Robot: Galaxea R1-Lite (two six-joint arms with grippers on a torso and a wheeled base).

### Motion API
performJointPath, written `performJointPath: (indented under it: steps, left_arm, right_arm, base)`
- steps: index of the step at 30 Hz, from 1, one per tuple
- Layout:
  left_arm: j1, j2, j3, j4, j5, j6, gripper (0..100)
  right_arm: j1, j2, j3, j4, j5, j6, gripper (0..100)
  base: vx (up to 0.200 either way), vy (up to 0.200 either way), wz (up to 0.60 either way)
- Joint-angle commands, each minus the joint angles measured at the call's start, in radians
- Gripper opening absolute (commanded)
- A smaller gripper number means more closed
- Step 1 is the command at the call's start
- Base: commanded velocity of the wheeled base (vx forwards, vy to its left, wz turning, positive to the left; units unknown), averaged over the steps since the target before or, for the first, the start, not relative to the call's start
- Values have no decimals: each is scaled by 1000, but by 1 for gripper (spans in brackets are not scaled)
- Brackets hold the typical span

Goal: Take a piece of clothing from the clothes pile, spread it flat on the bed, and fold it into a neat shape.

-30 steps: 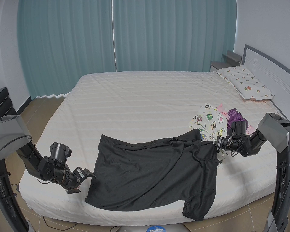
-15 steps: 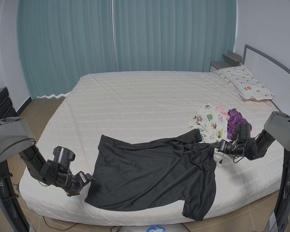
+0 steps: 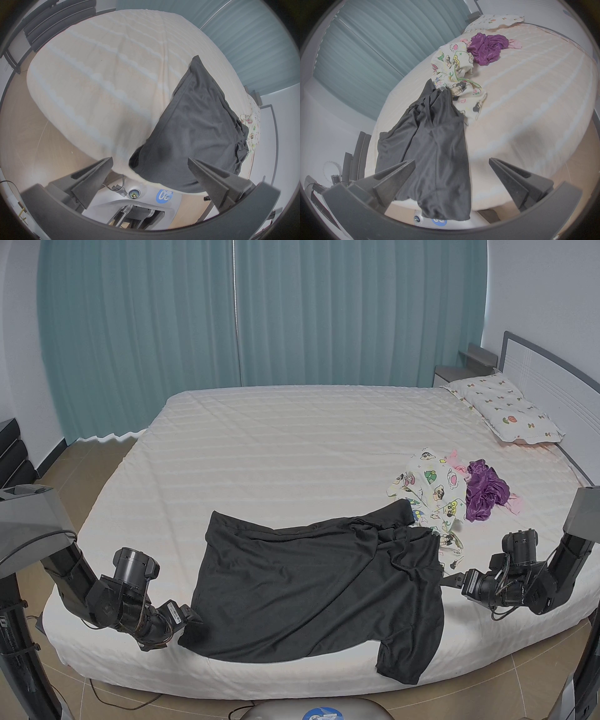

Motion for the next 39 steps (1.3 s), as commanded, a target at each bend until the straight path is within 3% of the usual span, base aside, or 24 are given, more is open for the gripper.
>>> performJointPath:
  steps: [1, 7, 13, 20, 21, 28, 32, 39]
  left_arm:
    - [-5, 12, -6, -35, 5, -7, 100]
    - [-39, 41, -30, -109, 59, -48, 100]
    - [-111, 130, -82, -120, 202, -61, 100]
    - [-123, 170, -118, -120, 238, -55, 100]
    - [-125, 184, -125, -120, 243, -53, 0]
    - [-114, 195, -142, -116, 277, -62, 0]
    - [-91, 187, -128, -116, 275, -67, 0]
    - [-57, 182, -119, -113, 266, -68, 0]
  right_arm:
    - [20, 6, 74, -53, 4, 12, 100]
    - [56, 6, 56, -60, 2, 101, 100]
    - [66, 27, 54, -87, -1, 103, 100]
    - [66, 53, 59, -99, -9, 92, 100]
    - [69, 61, 57, -99, -9, 89, 100]
    - [101, 167, 24, -126, -24, 38, 100]
    - [142, 250, -42, -158, -88, 26, 100]
    - [156, 267, -85, -141, -91, 23, 100]
  base:
    - [0, 0, 0]
    - [0, 0, 0]
    - [0, 0, 0]
    - [0, 0, 0]
    - [0, 0, 0]
    - [0, 0, 0]
    - [0, 0, 0]
    - [0, 0, 0]
